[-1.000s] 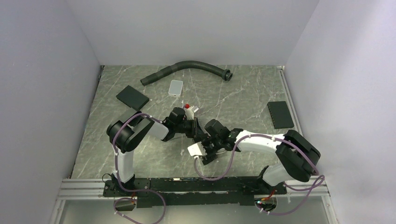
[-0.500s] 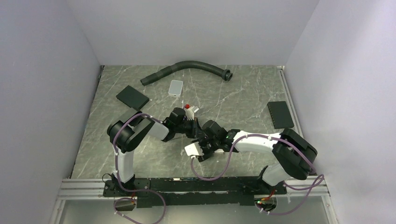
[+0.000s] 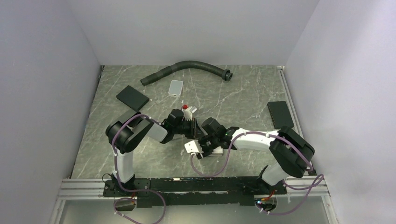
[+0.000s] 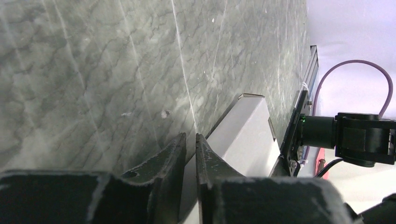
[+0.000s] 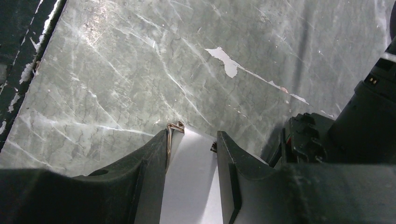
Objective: Fold the paper box
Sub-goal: Close the paper box at the center of the board.
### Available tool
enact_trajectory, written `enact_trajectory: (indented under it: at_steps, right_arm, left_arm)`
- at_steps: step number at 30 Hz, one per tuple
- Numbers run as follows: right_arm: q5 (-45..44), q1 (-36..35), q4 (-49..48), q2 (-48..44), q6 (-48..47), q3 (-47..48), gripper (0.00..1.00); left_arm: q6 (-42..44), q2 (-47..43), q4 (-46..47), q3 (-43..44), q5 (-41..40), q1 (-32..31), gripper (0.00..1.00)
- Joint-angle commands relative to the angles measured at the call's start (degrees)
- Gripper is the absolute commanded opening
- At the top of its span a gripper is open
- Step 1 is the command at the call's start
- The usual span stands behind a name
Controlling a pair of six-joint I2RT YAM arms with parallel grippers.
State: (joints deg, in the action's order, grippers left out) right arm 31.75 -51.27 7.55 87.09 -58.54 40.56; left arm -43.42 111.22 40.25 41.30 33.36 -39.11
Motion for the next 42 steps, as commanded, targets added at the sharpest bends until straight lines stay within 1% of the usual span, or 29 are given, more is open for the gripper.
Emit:
enact_trajectory:
  at_steps: [1,5,9,12,15,18,22,24,27,29,33,36,39,42]
  right_arm:
    - [-1.97,2.45,3.64,1.91,-1.42,0.4,0.17]
    - [-0.25,3.26,4.49,0.96,-2.41,0.05,0.18]
    - [0.38,3.7,5.49,0.51,-3.07,0.36,0.2]
    - [1.22,3.96,6.86,0.33,-4.01,0.67,0.23]
    - [1.85,4.24,7.93,-0.04,-4.63,0.87,0.29]
    - [2.45,4.48,8.99,-0.41,-5.37,0.99,0.37]
    - [2.64,4.74,10.16,-0.89,-5.91,1.34,0.44]
    - [2.45,4.77,10.05,-1.0,-5.56,1.37,0.47]
    - [2.12,4.77,9.53,-0.89,-5.1,1.36,0.48]
    - [1.82,4.77,9.67,-0.85,-4.89,1.63,0.49]
    - [1.5,5.39,10.0,-1.44,-4.56,1.72,0.54]
    - [2.07,6.09,11.22,-1.94,-4.92,2.08,0.56]
    - [2.41,6.56,11.71,-2.28,-4.9,2.17,0.6]
    - [2.59,7.17,12.48,-2.77,-5.06,2.24,0.64]
  left_arm:
    - [0.61,-2.36,-6.66,-5.16,-3.0,0.46,0.25]
    - [0.44,-8.87,-6.04,-9.07,-6.8,2.74,0.36]
    - [3.02,-16.32,-7.74,-12.41,-10.75,4.33,0.49]
    - [7.5,-21.58,-10.45,-13.96,-12.48,4.57,0.56]
    - [10.67,-26.28,-11.78,-15.81,-13.11,4.57,0.6]
    - [11.06,-30.39,-10.03,-19.45,-14.01,4.57,0.61]
    - [9.34,-34.09,-9.33,-22.59,-14.16,4.57,0.59]
    - [7.35,-34.57,-9.14,-24.05,-13.38,4.49,0.56]
    - [4.65,-33.67,-7.41,-25.93,-11.74,3.95,0.51]
    - [4.85,-32.35,-8.04,-25.59,-11.98,1.81,0.49]
    - [7.96,-28.94,-9.44,-22.58,-14.55,-5.09,0.52]
    - [10.46,-28.68,-10.93,-20.78,-15.64,-6.93,0.53]
    - [13.25,-32.96,-12.25,-21.82,-18.02,-7.19,0.54]
    - [16.25,-38.22,-10.54,-24.65,-19.45,-7.29,0.55]
